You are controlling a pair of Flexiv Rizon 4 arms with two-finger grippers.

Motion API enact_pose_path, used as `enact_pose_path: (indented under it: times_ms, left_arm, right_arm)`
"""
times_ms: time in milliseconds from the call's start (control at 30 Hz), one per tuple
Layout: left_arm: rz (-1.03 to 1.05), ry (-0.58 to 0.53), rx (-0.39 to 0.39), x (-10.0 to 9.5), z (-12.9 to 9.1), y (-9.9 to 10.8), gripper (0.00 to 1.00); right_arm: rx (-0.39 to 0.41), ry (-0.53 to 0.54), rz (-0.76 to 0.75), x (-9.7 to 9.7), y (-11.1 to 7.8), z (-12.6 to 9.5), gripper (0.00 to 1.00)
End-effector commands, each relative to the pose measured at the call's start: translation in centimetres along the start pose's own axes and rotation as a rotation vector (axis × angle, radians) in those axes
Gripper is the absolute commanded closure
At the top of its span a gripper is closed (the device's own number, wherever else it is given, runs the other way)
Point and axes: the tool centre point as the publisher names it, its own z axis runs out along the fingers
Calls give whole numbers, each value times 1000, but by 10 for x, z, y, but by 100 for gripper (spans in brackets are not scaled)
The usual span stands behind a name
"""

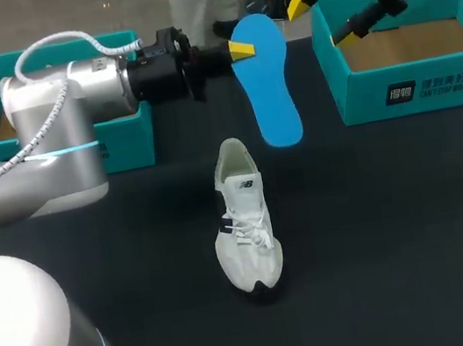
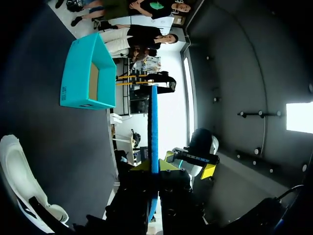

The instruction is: Take the shoe out of the shoebox, open the shoe tongue, remove and reinsert the insole, then place the shoe into the shoebox

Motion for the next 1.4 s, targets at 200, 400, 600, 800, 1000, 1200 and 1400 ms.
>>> enact_pose_path:
  times_ms: [200, 400, 600, 800, 1000, 1200, 1400]
  left_arm:
    - [-20, -4, 15, -7, 4, -5, 100]
    - [-25, -3, 15, -7, 4, -5, 100]
    - [-28, -1, 17, -8, 5, -5, 100]
    - [-32, 3, 22, -8, 5, -4, 100]
    - [-38, 5, 25, -10, 4, -2, 100]
    - [-39, 5, 26, -10, 3, -2, 100]
    - [-59, 9, 39, -11, 1, -5, 100]
  right_arm:
    - [54, -351, -41, 23, 9, 5, 0]
    - [77, -434, -71, 32, 9, 13, 0]
    - [76, -513, -66, 40, 9, 16, 0]
    - [60, -576, -9, 41, 10, 14, 0]
    - [47, -610, 18, 42, 9, 12, 0]
    - [47, -610, 18, 42, 9, 12, 0]
    - [51, -620, 10, 43, 9, 15, 0]
